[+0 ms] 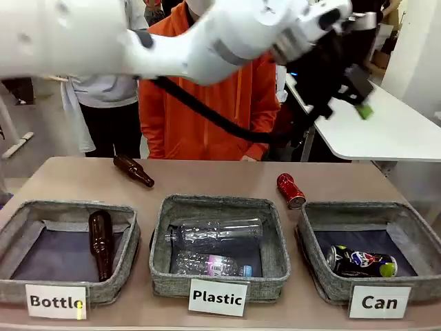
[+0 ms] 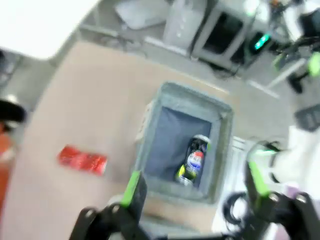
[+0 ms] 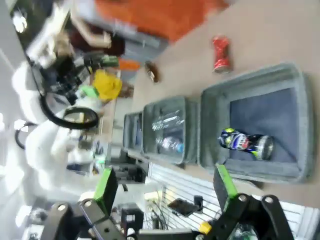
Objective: Sort the can waste into the basket.
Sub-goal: Pick up the can waste from the table and place it in the right Fabric basket.
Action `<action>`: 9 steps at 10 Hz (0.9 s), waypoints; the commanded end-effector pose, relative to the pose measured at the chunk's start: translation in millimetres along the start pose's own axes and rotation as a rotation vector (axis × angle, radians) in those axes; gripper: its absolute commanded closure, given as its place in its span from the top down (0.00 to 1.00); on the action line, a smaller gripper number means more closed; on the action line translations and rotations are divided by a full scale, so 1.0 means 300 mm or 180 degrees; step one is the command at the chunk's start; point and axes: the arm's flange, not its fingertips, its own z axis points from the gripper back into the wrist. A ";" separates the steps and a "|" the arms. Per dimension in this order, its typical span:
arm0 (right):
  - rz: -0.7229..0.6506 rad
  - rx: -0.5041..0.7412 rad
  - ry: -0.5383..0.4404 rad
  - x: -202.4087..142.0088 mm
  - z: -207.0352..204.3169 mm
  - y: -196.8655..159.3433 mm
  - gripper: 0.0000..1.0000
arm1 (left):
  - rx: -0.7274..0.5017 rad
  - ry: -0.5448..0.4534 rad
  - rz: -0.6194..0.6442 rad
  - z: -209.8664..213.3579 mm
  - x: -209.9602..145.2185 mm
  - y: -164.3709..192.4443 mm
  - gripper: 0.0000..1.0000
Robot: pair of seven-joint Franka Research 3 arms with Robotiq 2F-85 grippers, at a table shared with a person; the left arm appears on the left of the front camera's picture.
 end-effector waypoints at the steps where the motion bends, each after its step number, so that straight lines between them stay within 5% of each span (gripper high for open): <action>1: 0.0109 0.0063 0.0226 0.026 -0.177 0.061 1.00 | 0.0097 -0.0204 0.0553 0.313 -0.752 -0.050 1.00; 6: -0.0306 0.0344 0.0474 -0.006 -0.522 0.036 1.00 | -0.0180 -0.1338 0.2032 0.912 -1.591 0.268 1.00; 9: -0.0668 0.0759 0.0118 0.019 -0.494 0.005 1.00 | -0.0410 -0.1679 0.2492 1.049 -1.997 0.438 1.00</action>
